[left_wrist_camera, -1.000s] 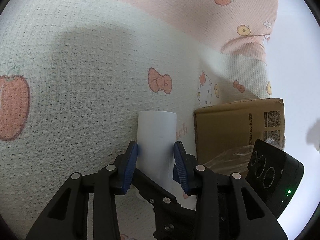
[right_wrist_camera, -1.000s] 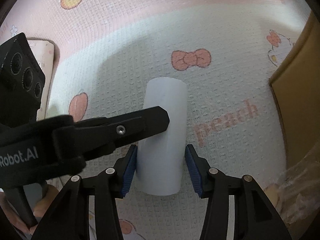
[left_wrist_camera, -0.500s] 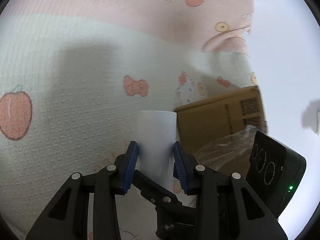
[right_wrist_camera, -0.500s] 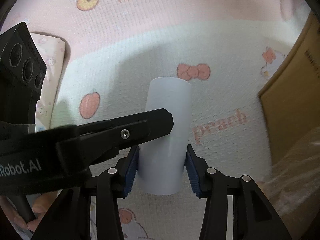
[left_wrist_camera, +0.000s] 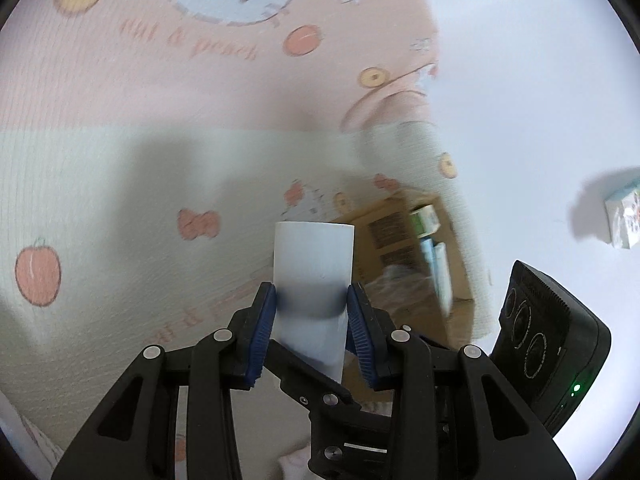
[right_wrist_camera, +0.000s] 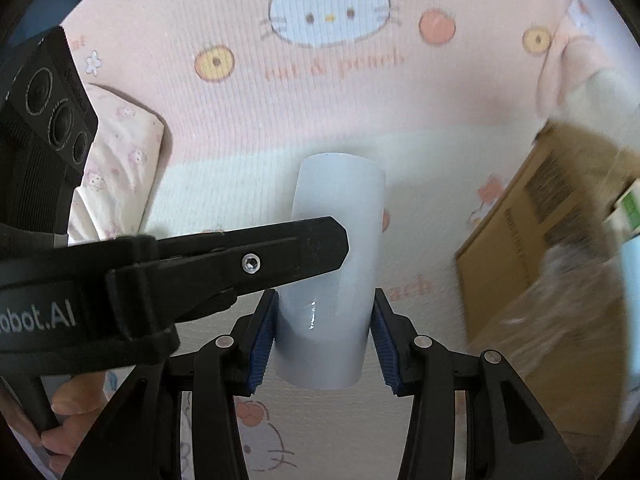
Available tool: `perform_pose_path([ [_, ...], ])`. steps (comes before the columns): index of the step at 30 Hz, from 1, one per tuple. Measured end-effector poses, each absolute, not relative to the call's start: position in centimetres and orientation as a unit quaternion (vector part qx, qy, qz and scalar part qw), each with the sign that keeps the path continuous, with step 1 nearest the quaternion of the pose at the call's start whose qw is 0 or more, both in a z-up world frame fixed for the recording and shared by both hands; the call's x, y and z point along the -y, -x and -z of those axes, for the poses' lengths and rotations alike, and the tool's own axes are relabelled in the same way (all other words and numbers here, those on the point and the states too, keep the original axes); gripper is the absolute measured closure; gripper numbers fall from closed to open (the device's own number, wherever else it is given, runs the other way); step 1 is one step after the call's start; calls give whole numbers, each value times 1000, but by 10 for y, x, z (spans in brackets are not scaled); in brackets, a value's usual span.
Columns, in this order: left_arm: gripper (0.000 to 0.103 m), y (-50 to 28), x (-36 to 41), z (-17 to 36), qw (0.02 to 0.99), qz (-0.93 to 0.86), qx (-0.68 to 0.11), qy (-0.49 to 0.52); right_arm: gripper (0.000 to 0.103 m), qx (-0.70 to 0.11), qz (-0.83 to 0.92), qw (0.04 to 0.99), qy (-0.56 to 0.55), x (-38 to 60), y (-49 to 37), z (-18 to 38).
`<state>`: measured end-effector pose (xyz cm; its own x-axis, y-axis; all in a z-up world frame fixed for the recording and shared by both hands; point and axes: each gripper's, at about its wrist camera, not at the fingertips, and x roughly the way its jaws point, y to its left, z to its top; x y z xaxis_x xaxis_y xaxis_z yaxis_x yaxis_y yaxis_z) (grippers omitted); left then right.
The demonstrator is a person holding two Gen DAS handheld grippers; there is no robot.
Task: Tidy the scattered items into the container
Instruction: 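Lift both gripped tubes upright off the bedspread, then carry both upright tubes over the cardboard box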
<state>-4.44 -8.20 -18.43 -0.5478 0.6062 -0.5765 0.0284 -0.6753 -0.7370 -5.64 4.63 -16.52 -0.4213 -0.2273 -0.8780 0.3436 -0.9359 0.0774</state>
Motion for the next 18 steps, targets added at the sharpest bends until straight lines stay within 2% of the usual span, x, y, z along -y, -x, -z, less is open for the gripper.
perform_pose_path([
  [18,62,95,1,72,244,-817,330,405,60,-60,896,136,-418,-136,49,50],
])
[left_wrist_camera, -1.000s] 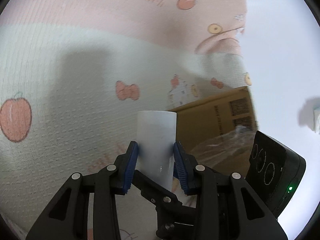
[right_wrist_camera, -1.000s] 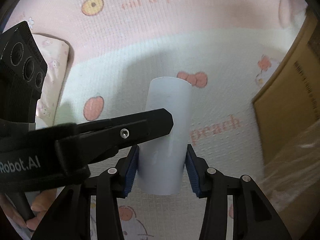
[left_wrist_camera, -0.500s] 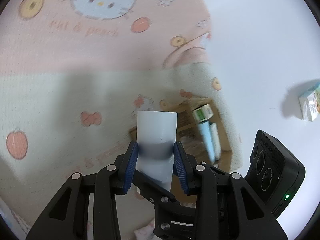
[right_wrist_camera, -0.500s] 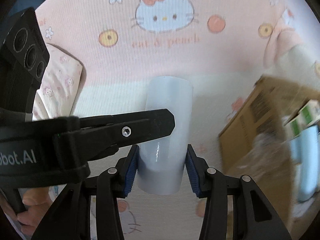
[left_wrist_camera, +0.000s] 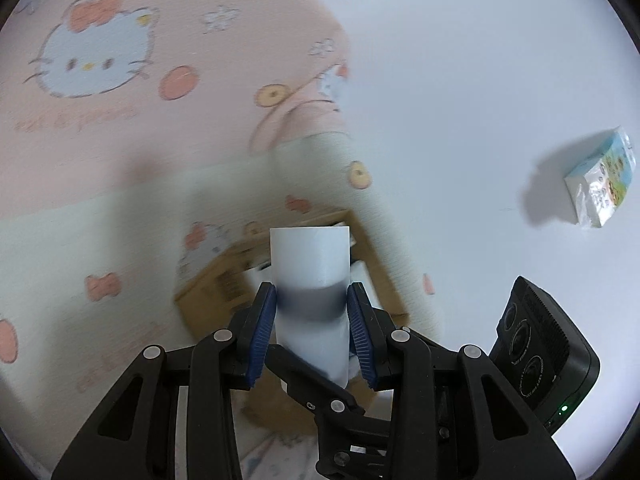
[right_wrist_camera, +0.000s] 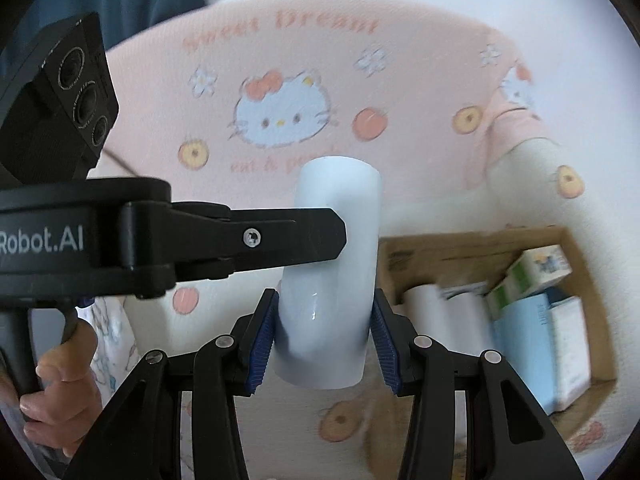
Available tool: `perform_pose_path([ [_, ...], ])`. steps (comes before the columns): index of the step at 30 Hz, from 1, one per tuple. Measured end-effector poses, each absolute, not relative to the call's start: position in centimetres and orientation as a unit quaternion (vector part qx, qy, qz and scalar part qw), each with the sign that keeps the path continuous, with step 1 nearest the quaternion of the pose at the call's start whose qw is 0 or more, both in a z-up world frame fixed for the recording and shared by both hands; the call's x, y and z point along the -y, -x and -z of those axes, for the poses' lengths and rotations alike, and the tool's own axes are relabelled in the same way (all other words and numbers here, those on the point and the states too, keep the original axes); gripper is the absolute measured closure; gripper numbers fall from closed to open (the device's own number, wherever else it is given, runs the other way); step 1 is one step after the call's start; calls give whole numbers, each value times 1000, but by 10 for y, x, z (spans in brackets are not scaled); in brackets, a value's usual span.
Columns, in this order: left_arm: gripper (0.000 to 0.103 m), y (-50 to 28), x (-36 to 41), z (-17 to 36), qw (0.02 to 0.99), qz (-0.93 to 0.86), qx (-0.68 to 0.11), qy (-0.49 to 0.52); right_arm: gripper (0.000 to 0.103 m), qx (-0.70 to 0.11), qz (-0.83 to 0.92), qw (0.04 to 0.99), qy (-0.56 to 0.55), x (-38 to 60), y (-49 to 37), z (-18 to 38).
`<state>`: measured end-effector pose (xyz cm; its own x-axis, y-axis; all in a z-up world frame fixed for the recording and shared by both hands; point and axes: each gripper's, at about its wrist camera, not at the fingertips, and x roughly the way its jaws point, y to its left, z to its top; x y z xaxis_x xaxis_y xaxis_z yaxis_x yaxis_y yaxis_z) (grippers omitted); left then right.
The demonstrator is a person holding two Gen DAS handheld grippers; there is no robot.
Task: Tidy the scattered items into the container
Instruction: 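Carry both upright tubes over the cardboard box, then lower both tubes into the box and open both grippers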
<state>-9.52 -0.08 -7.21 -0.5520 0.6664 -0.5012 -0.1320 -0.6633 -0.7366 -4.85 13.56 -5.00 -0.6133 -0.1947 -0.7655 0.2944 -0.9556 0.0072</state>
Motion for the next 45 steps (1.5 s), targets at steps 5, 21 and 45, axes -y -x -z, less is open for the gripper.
perform_pose_path([
  [5,62,115,-25,58,254,-801,354,411,60,-49,903,117,-410,-169,54,28],
  [21,62,165,-115,60,230,-798,279,481,60,-27,869,128,-477,-260,102,45],
  [45,63,213,-139,166,135,-757,237,594,60,29,776,171,-606,-295,157,160],
])
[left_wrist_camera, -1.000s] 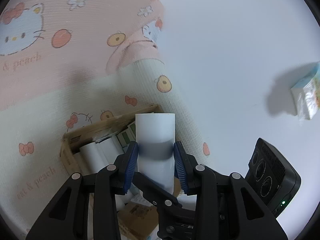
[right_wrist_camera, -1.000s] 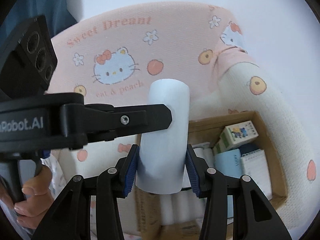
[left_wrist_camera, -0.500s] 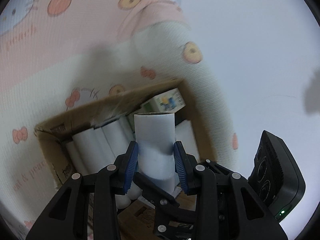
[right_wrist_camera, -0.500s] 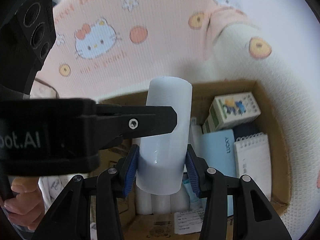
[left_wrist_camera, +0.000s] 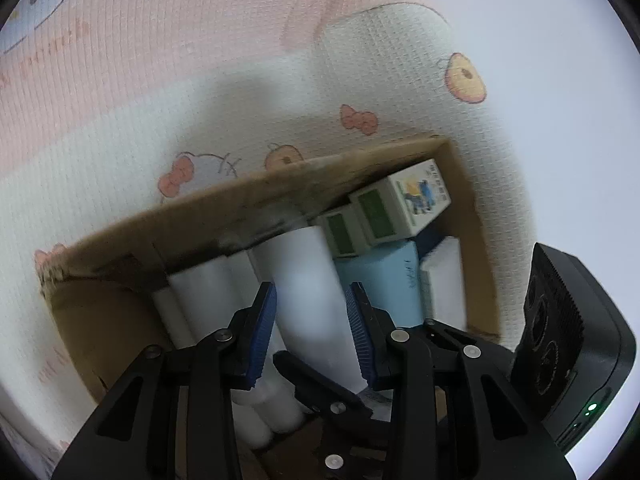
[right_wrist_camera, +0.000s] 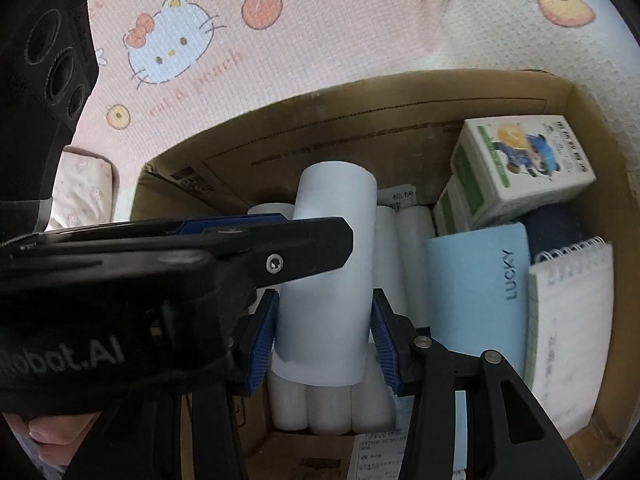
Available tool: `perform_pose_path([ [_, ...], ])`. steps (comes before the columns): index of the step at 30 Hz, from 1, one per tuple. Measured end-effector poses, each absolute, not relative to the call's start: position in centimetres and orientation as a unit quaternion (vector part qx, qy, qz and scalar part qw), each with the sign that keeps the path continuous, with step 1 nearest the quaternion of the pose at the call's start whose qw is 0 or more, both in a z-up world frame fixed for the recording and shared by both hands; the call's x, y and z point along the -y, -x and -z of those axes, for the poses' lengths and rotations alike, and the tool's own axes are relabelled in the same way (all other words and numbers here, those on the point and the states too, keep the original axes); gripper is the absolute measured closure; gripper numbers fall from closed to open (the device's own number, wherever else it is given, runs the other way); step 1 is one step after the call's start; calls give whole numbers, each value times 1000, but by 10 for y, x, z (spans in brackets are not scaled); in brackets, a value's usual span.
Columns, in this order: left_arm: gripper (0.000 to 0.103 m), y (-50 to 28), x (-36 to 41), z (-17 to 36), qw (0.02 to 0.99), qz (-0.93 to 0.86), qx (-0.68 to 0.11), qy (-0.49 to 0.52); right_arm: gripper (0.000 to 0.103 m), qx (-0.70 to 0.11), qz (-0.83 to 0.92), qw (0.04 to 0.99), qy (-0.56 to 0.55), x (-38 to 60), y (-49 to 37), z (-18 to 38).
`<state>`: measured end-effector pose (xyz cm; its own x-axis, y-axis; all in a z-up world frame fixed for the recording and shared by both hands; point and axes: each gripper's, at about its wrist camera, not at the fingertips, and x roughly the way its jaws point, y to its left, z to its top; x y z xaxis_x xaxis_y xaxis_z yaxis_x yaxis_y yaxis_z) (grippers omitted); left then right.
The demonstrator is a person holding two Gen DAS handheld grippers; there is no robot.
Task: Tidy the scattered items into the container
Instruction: 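Lower both tubes into the box and open both grippers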
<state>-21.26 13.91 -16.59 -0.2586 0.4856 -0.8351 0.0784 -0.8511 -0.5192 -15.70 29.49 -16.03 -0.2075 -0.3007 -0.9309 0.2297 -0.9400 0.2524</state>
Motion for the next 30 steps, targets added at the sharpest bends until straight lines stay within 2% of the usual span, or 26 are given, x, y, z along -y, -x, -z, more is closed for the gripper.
perform_pose_path([
  [13,63,214,-140,157,151,-782,184,575,60,101,765,163,-615,-323,168,171],
  [14,67,213,-142,155,161,-787,179,568,60,105,765,157,-616,-326,165,169],
  [15,84,210,-142,151,172,-795,172,556,60,107,763,151,-619,-329,163,167],
  [16,94,207,-143,147,178,-804,162,544,63,113,759,142,-625,-333,160,167],
  [17,94,204,-144,143,184,-809,151,537,80,122,753,132,-633,-338,156,166],
  [18,95,202,-147,140,193,-813,136,532,85,128,748,124,-640,-341,153,166],
  [24,96,190,-159,136,199,-824,87,523,86,115,742,109,-652,-345,133,171],
  [30,96,178,-155,140,206,-817,92,531,86,101,723,101,-676,-343,125,189],
])
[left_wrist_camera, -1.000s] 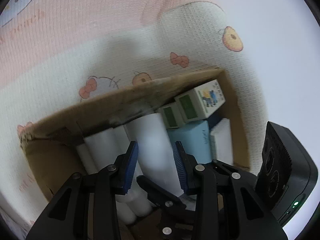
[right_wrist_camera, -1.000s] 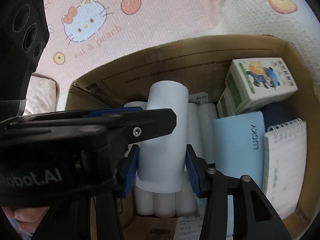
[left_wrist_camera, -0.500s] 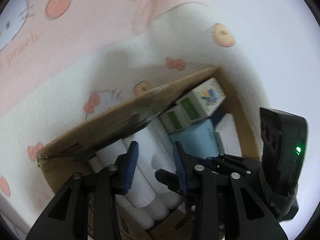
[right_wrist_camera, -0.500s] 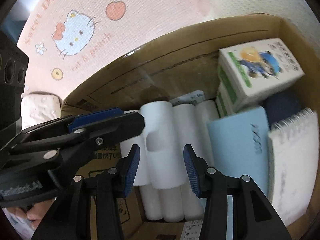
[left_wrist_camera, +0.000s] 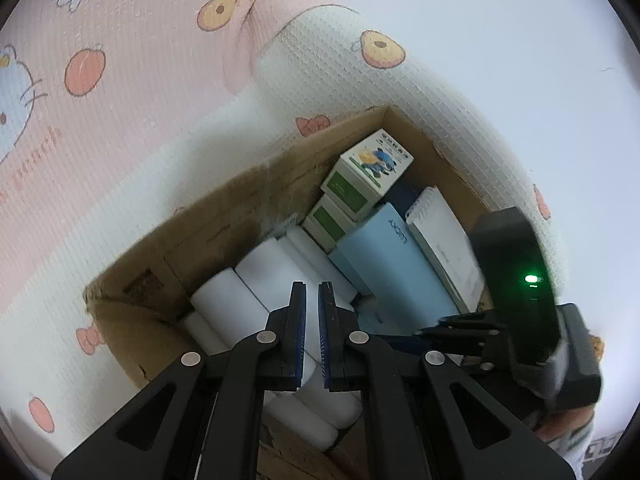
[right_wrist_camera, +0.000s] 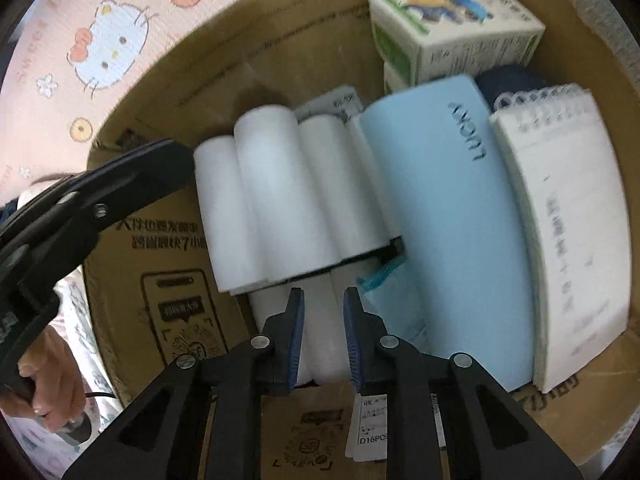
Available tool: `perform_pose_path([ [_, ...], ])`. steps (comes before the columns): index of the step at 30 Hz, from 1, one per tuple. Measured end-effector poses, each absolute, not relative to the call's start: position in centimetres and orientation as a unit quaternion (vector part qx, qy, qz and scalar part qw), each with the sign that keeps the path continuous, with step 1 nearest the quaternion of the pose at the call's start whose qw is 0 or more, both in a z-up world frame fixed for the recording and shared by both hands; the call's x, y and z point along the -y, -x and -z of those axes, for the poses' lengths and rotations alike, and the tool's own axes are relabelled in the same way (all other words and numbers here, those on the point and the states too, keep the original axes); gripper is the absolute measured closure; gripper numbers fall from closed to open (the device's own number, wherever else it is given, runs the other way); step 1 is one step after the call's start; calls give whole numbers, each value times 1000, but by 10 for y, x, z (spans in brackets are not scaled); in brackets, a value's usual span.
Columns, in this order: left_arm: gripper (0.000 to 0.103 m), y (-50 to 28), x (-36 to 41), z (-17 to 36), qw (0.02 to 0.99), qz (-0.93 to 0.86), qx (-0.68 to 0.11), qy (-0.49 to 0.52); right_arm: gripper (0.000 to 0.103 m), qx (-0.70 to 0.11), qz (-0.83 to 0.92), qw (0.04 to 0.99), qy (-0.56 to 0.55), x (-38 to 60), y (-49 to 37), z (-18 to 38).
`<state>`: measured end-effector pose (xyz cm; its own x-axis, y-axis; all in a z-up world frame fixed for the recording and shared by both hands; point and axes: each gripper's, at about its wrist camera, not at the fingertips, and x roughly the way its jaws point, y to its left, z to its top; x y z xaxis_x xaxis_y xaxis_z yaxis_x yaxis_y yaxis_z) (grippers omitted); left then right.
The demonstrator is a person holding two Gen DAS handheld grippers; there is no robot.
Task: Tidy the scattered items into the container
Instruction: 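Lower both tubes into the box and open both grippers, then raise both open grippers up and away from the box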
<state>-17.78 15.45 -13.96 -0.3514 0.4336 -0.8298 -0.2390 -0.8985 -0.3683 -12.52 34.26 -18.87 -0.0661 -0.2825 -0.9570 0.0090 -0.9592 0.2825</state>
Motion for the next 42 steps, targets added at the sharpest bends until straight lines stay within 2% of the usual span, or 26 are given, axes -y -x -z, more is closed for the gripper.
perform_pose_path([
  [4,96,172,-152,144,202,-814,89,538,86,85,729,90,-673,-340,126,196],
  [14,96,158,-153,144,191,-822,51,533,86,126,732,77,-666,-360,118,194],
  [20,94,140,-156,130,194,-827,36,527,86,125,763,44,-633,-357,79,170],
  [21,90,136,-158,126,194,-828,28,525,86,127,767,39,-627,-355,73,166],
  [24,62,122,-163,116,195,-837,7,511,86,127,783,23,-608,-348,53,150],
  [25,57,118,-163,113,195,-840,5,506,86,129,789,19,-600,-346,46,143],
  [31,51,94,-152,97,186,-853,20,487,86,117,806,-12,-580,-314,23,123],
  [37,48,71,-128,92,174,-855,50,486,85,156,797,-51,-581,-315,15,107],
  [42,47,57,-114,90,151,-861,46,484,85,158,809,-75,-561,-315,-3,83],
])
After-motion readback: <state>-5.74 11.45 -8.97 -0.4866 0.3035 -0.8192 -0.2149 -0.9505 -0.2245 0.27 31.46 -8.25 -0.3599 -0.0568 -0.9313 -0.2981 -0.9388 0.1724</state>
